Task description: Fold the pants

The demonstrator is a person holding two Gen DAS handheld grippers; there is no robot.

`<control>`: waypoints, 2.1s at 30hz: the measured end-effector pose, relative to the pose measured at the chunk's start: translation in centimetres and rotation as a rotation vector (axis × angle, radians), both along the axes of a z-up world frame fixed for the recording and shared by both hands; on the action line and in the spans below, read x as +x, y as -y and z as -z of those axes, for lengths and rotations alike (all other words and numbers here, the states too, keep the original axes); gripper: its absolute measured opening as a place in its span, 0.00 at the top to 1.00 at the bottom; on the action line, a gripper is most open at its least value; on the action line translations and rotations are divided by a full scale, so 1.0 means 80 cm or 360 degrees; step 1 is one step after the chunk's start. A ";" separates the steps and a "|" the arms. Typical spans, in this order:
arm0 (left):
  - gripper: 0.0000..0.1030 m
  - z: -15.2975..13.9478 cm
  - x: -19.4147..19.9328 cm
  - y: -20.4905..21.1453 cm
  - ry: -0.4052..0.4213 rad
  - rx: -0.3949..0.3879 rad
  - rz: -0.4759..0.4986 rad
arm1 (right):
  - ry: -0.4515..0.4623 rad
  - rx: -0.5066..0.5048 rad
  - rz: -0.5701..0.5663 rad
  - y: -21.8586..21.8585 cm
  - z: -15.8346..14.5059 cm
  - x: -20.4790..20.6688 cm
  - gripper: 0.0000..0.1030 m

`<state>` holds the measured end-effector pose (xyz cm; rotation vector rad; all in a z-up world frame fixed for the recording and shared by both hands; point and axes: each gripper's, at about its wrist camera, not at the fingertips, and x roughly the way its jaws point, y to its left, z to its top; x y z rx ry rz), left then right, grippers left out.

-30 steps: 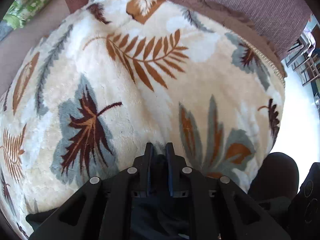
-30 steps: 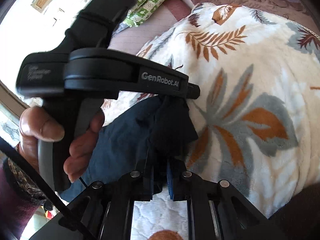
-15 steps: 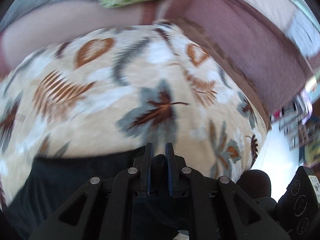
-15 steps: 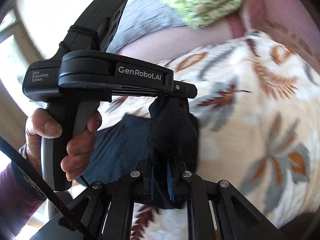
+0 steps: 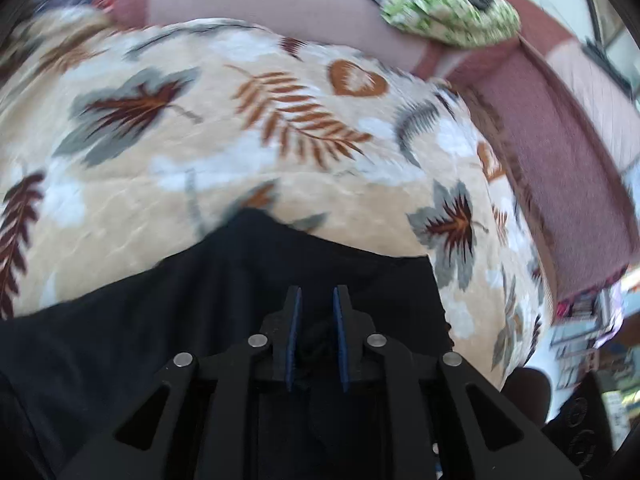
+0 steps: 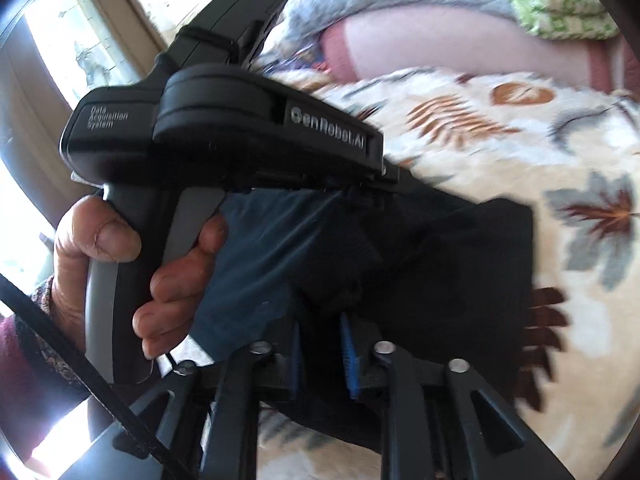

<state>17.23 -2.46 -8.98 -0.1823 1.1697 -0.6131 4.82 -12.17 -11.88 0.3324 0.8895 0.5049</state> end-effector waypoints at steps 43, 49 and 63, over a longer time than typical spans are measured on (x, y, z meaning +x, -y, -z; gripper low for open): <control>0.92 -0.003 -0.159 -0.144 0.0025 -0.0021 -0.0680 | -0.0256 -0.0385 0.0032 -0.038 0.002 0.086 0.83; 0.92 -0.002 -0.167 -0.172 0.0046 -0.0135 -0.0731 | -0.0258 0.0014 0.0182 0.010 -0.019 0.076 0.92; 0.92 -0.015 -0.179 -0.183 0.0070 -0.0139 -0.0778 | -0.0522 0.0297 -0.0035 -0.055 0.026 0.098 0.87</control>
